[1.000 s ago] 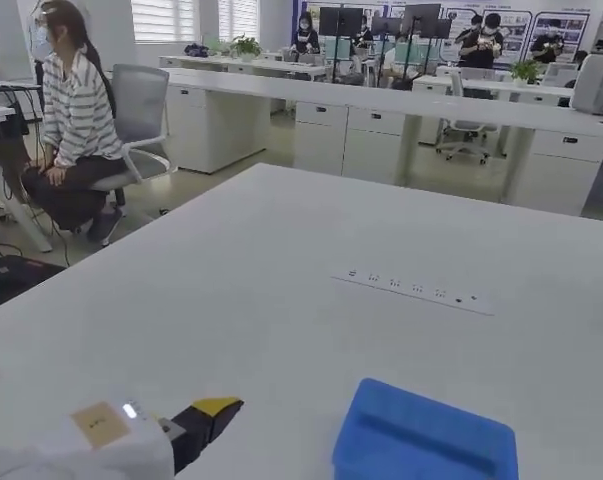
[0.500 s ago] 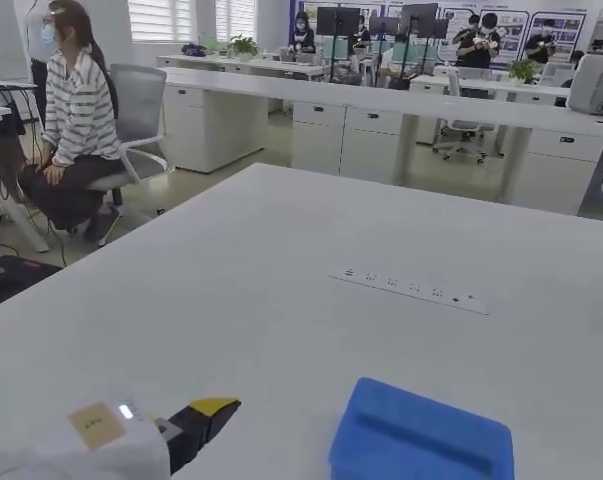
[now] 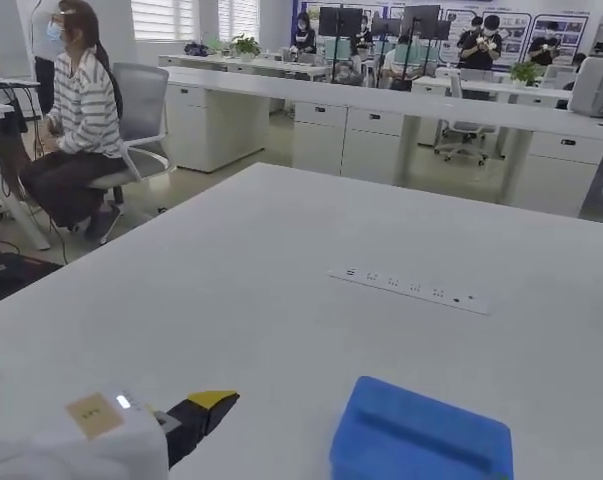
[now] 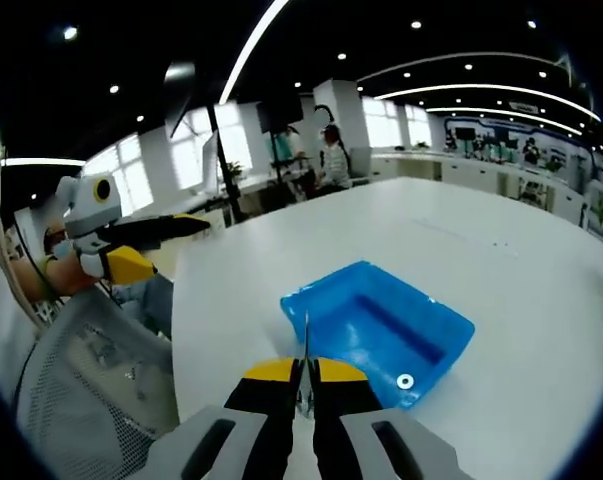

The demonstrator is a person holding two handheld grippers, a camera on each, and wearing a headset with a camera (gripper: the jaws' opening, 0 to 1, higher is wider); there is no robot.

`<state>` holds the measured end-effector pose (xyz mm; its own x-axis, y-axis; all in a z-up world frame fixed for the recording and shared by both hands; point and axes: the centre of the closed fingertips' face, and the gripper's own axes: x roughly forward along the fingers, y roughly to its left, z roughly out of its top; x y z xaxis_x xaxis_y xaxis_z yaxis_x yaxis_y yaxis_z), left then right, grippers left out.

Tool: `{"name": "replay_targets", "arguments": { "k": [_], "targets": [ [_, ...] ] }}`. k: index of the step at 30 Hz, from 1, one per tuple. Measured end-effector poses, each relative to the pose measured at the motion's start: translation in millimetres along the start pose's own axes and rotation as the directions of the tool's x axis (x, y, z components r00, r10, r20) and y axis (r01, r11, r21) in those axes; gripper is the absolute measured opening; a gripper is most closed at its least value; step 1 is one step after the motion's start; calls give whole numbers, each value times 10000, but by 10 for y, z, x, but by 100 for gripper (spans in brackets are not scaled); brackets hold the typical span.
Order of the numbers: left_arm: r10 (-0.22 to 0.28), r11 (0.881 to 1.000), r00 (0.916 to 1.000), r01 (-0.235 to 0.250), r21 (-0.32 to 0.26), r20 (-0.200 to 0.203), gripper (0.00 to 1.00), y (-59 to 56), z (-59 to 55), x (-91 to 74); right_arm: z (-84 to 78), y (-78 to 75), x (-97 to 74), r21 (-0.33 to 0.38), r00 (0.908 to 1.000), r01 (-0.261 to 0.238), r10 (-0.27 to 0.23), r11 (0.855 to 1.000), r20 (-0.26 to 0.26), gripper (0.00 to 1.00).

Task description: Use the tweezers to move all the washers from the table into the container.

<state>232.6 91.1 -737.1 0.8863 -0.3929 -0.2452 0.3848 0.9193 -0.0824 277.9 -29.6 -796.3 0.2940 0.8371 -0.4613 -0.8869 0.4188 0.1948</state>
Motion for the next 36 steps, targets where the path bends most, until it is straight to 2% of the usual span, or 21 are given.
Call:
{"name": "replay_targets", "arguments": {
  "k": [5,11,18,25,28,36],
  "targets": [
    [-2,10000,10000,2,67,-20,77,-3,0,3,202,4,-77,523,9982,-236,207,9984,557,2],
    [-13,10000,10000,12,39,26,77,-2,8,1,368,-13,-121,722,9953,-347,279,9968,931,2],
    [-16,10000,10000,16,15,81,77,-4,16,-6,511,-110,-110,1040,9921,-210,79,9944,1249,2],
    [-42,10000,10000,42,33,68,77,-8,16,-5,548,-358,-38,1314,9921,285,-441,9909,1175,2],
    [-46,10000,10000,46,57,69,77,-10,19,-5,515,-468,17,1357,9934,470,-605,9896,971,2],
    [-29,10000,10000,29,95,14,77,-9,10,-2,362,-617,159,1492,9972,644,-693,9867,277,2]
  ]
}}
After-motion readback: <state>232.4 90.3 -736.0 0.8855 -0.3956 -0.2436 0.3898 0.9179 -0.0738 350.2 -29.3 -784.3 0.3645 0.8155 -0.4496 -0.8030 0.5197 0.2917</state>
